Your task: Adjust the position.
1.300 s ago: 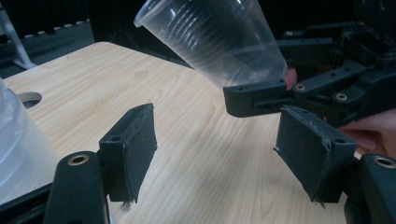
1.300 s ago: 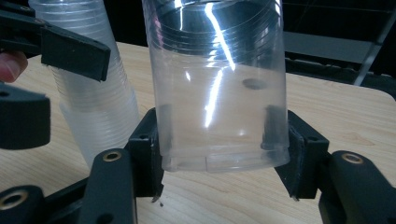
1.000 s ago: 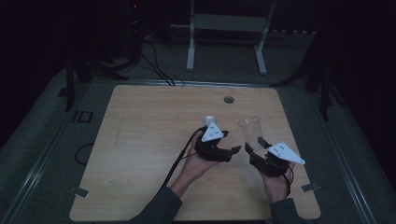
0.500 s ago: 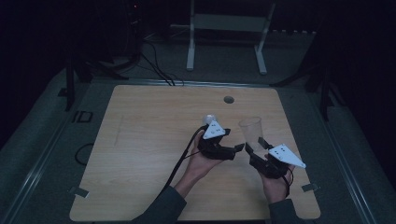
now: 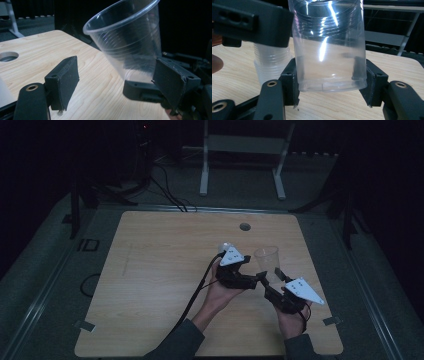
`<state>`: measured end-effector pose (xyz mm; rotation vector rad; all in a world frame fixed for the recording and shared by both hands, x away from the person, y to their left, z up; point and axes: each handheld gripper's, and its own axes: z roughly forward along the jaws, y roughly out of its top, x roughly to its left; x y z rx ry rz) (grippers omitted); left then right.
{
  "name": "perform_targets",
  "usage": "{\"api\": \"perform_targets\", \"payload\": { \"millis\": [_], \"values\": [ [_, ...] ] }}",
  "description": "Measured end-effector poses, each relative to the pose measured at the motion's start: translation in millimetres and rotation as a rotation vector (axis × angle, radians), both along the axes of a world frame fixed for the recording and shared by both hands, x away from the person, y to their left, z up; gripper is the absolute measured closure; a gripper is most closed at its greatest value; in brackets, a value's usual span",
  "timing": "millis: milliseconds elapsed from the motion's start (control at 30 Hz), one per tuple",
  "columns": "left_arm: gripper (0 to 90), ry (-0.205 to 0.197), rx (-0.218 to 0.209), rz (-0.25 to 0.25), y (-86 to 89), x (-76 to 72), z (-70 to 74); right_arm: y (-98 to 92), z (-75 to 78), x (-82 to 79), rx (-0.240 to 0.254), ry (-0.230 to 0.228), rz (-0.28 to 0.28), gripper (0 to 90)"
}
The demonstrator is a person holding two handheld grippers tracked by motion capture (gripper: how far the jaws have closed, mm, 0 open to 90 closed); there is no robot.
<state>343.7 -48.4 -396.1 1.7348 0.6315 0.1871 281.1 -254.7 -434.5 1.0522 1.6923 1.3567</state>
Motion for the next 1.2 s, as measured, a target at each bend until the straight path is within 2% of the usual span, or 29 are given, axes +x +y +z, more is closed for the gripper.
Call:
{"api": "perform_targets", "payload": {
  "millis": [167, 267, 633, 833, 1200],
  "values": [
    [20.5, 0.005, -0.025, 0.0, -1.9, 0.3, 1.3, 2.6, -1.8, -0.7, 0.003, -0.005, 0.004, 42.1],
    [20.2, 0.021, -0.045, -0.007, -2.8, 1.0, 1.8, 3.4, -2.4, -0.9, 0.005, -0.006, 0.004, 42.1],
    [18.5, 0.043, -0.079, -0.032, -7.9, 2.3, 2.7, 6.4, -4.2, -1.2, 0.011, -0.006, 0.008, 42.1],
    [18.3, 0.068, -0.099, -0.036, -11.3, 4.7, 2.5, 7.3, -4.7, -1.2, 0.01, -0.007, 0.011, 42.1],
    [18.6, 0.104, -0.159, -0.018, -11.3, 9.1, 2.0, 8.9, -6.3, -0.1, -0.005, -0.001, 0.027, 41.9]
  ]
}}
